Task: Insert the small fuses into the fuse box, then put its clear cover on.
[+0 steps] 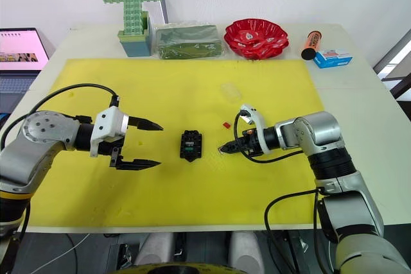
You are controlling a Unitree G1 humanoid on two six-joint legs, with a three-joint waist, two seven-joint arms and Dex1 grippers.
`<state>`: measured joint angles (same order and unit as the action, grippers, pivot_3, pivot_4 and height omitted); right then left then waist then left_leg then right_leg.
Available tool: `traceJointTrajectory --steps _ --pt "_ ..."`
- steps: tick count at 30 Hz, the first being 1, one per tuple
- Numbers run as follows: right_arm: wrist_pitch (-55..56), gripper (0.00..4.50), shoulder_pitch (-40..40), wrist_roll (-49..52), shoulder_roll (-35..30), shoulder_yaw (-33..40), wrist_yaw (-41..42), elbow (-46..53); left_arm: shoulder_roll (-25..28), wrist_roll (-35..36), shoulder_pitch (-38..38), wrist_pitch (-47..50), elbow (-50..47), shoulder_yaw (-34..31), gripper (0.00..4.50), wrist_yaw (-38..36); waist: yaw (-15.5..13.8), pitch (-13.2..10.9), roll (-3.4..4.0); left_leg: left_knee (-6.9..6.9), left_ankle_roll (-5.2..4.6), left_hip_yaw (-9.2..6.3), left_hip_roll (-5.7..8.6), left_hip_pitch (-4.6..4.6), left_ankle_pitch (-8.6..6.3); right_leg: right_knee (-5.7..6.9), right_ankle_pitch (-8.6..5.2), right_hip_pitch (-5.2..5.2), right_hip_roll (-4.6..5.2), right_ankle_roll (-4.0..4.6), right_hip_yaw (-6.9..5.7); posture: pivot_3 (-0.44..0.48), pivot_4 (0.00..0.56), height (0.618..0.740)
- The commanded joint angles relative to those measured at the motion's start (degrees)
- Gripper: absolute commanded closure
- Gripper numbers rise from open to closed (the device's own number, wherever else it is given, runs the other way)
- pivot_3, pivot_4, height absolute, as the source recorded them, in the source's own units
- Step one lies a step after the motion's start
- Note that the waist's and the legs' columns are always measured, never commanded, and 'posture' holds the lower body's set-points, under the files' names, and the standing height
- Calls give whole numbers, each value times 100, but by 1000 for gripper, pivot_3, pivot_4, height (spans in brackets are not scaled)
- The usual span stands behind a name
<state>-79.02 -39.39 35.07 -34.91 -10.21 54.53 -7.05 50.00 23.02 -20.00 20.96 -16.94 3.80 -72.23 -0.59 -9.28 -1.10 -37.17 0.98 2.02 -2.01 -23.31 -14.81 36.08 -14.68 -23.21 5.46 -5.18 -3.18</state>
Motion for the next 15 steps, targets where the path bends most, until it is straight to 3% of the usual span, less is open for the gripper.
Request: traceJointTrajectory --steps 1,15 --pt "66 4492 -134 -28 -54 -22 18 -101 5 -20 -7 -70 -142 8 0 25 0 0 0 0 0 0 0 0 0 0 0 0 0 0 0 0 150 740" --pt "312 4492 -160 -158 -196 -90 79 -150 16 -68 -15 -78 -149 20 0 19 0 0 0 -1 0 1 0 0 0 1 0 0 0 0 0 0 150 740"
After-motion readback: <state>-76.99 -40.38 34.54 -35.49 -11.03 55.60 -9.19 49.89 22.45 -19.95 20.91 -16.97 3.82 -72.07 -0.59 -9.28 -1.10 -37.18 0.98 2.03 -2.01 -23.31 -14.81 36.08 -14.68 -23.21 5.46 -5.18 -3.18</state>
